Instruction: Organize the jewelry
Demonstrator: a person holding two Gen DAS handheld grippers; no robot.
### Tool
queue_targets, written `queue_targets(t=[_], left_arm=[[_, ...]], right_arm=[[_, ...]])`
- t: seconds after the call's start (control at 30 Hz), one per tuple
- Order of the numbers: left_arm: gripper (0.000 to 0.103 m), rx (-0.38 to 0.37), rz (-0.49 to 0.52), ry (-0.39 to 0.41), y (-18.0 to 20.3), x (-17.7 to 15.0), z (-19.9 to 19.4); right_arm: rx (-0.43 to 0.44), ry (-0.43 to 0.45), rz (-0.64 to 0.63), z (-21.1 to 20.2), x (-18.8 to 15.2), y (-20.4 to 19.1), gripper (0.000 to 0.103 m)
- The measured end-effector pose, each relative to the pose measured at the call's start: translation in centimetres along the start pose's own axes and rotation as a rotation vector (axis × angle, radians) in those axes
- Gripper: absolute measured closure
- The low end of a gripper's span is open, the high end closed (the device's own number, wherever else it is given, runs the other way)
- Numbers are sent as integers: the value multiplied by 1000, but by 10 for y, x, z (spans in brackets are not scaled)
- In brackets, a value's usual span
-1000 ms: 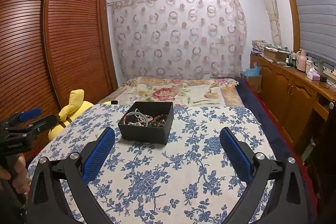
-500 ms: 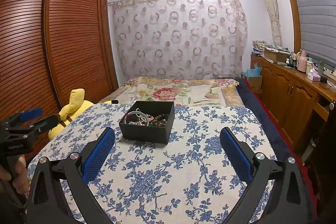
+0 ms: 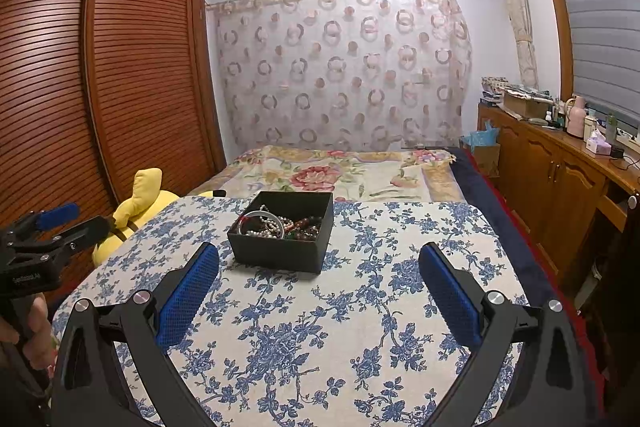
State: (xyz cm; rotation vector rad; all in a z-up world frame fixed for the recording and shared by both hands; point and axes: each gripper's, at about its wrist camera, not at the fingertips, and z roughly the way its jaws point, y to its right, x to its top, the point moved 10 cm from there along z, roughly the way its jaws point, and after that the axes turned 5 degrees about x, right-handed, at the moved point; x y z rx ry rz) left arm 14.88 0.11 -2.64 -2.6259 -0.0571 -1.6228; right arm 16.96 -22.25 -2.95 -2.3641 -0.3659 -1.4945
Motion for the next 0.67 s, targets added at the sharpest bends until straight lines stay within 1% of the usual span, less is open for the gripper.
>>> queue_targets(t=[0.67], left_arm=[[7,-2,-3,-3,0,0,-1]], right_arm=[[2,1,2,0,-1,-2,2]])
